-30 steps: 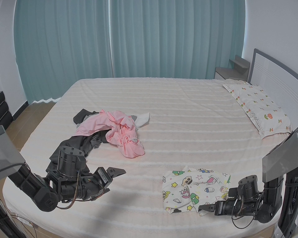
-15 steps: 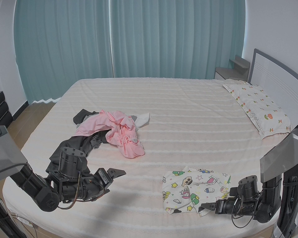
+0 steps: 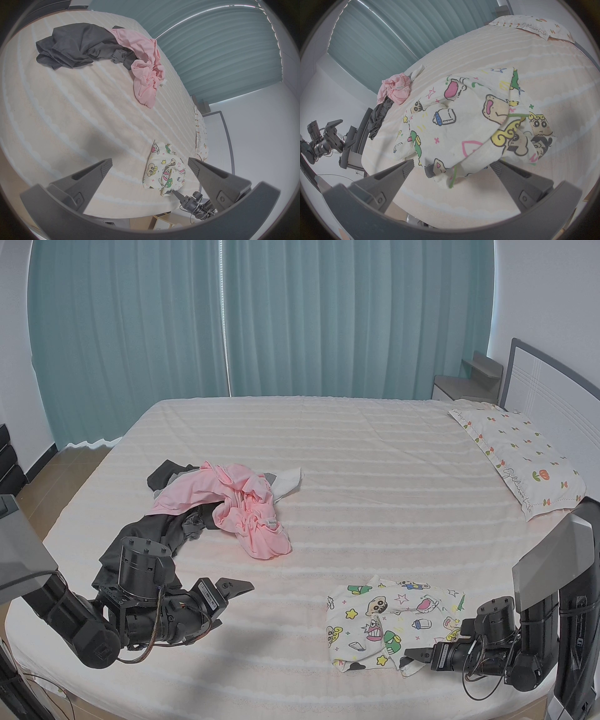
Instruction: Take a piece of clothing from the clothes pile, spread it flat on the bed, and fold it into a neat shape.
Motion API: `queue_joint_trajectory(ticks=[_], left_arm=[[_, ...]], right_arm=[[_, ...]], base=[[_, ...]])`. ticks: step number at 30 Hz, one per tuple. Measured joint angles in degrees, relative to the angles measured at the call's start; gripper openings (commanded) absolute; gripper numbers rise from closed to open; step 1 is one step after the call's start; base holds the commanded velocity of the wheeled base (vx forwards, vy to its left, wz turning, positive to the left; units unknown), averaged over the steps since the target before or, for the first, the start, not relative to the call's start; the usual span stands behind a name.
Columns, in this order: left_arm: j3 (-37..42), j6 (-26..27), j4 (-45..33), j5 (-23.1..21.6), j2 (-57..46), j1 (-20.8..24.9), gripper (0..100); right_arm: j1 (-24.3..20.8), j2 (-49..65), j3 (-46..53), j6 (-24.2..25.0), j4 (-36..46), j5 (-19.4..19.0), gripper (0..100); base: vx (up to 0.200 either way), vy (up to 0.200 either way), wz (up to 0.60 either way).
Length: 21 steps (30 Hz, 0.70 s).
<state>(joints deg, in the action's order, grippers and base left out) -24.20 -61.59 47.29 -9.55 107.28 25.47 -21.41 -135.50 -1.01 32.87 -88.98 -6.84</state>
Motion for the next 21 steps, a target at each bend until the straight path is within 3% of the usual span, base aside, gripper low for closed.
queue_joint_trajectory(ticks=[21], left_arm=[[0.39, 0.00, 0.06, -0.02, 0.02, 0.02, 100]], right_arm=[[2.50, 4.35, 0.00, 2.13, 1.69, 1.56, 0]], base=[[0.000, 0.000, 0.00]])
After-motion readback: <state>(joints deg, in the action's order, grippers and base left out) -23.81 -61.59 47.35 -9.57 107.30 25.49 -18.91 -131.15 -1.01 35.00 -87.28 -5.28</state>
